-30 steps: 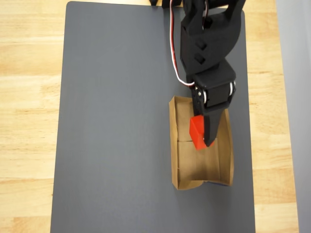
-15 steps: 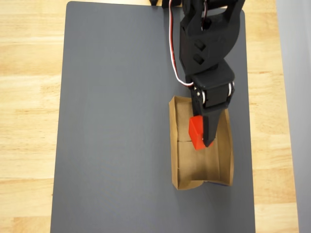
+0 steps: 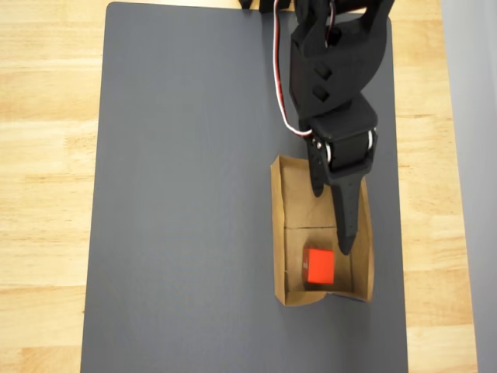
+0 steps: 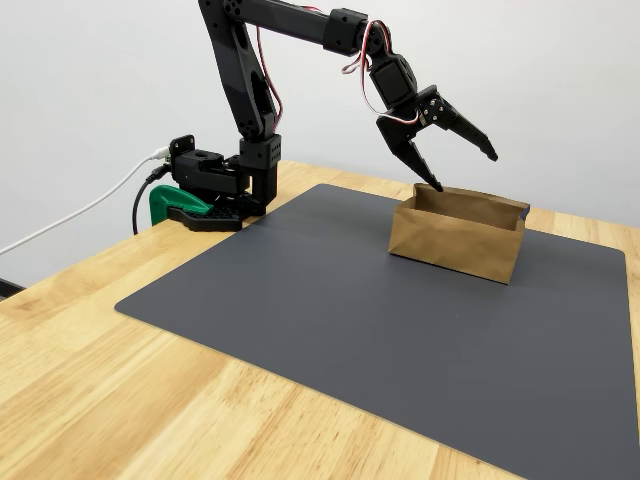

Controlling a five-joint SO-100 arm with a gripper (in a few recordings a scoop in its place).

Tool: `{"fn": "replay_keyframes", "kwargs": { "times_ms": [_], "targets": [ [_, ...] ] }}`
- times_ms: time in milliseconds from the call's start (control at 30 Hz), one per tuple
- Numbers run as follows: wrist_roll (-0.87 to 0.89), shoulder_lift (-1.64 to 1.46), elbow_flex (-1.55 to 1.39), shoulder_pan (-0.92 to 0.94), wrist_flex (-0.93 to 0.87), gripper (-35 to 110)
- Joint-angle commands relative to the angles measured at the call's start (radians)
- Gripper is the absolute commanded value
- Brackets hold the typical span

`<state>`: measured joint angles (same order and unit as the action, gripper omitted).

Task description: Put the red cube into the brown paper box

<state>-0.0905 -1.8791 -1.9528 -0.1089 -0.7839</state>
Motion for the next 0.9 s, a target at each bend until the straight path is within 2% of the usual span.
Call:
{"fn": "replay_keyframes", "kwargs": {
  "times_ms": [0,200,367,533,733,867],
  "targets": [
    [-0.026,-0.032,0.014,-0.003,-0.012,34],
    [-0.052,-0.129,0.011,0.037,-0.012,21],
    [-0.057,-0.331,-0.057,0.104,-0.035,0],
    [-0.141,-0.560,-0.164,0.169,-0.077,0],
    [-0.196,-0.881,-0.360,0.267,-0.018,0],
    [-0.218,-1.077,-0.448,0.311,-0.040,0]
  ]
}}
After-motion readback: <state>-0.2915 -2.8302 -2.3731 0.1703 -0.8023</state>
